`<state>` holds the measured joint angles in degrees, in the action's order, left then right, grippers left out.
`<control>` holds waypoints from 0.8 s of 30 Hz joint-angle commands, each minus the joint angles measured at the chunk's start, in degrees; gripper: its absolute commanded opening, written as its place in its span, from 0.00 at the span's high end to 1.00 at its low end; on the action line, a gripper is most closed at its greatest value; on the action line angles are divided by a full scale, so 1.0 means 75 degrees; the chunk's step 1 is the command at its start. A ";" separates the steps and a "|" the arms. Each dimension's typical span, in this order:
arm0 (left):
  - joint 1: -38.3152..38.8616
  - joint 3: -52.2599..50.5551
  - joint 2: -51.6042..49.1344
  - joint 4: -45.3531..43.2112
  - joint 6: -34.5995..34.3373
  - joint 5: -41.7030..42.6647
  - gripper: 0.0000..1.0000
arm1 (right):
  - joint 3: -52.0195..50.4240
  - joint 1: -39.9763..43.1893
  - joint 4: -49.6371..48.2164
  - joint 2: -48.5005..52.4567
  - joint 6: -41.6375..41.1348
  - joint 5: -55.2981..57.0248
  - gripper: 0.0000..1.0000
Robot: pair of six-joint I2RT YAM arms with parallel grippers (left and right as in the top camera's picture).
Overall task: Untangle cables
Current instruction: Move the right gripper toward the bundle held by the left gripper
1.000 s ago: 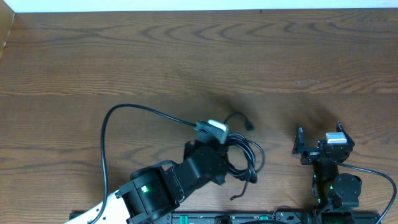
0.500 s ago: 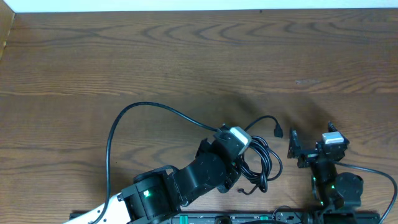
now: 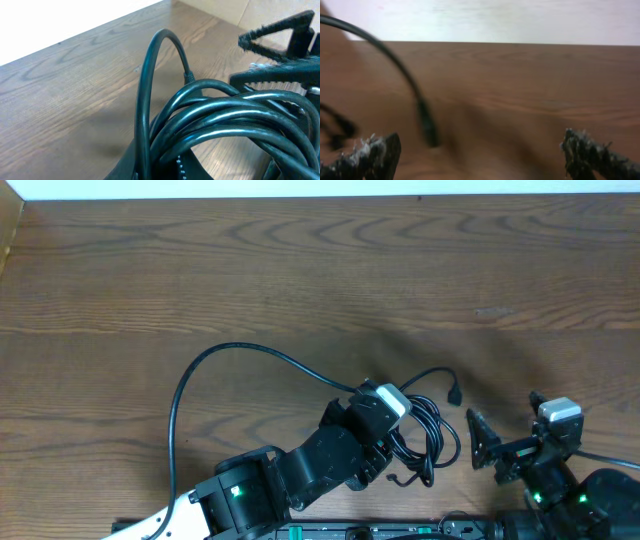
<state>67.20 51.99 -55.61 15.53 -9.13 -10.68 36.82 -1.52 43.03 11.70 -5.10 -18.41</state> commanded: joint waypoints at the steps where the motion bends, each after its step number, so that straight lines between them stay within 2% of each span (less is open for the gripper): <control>1: 0.0015 0.0122 0.0087 -0.0160 -0.0676 -0.0079 0.93 | 0.0813 -0.0009 0.0469 0.0632 -0.0347 -0.1230 0.01; 5: 0.0015 0.0122 0.0087 -0.0085 -0.1638 -0.0114 0.93 | 0.1757 -0.0009 0.1507 0.1413 -0.0344 -0.1638 0.01; 8: 0.0015 0.0122 0.0087 0.0294 -0.2643 -0.0731 0.93 | 0.2483 -0.0012 0.2247 0.1929 -0.0326 -0.1877 0.01; 12: 0.0015 0.0122 0.0087 0.0729 -0.3643 -0.1282 0.93 | 0.3144 -0.0012 0.2946 0.2378 0.0259 -0.2436 0.01; 16: 0.0015 0.0122 0.0087 0.0682 -0.3745 -0.1279 0.93 | 0.3383 -0.0012 0.3413 0.2602 0.0580 -0.2454 0.01; 24: 0.0017 0.0122 0.0087 0.0431 -0.3736 -0.1145 0.93 | 0.3383 -0.0009 0.3488 0.2646 0.0991 -0.2363 0.01</control>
<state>67.24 51.99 -55.61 19.92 -36.01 -18.37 61.21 -1.52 68.99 31.31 -0.60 -35.20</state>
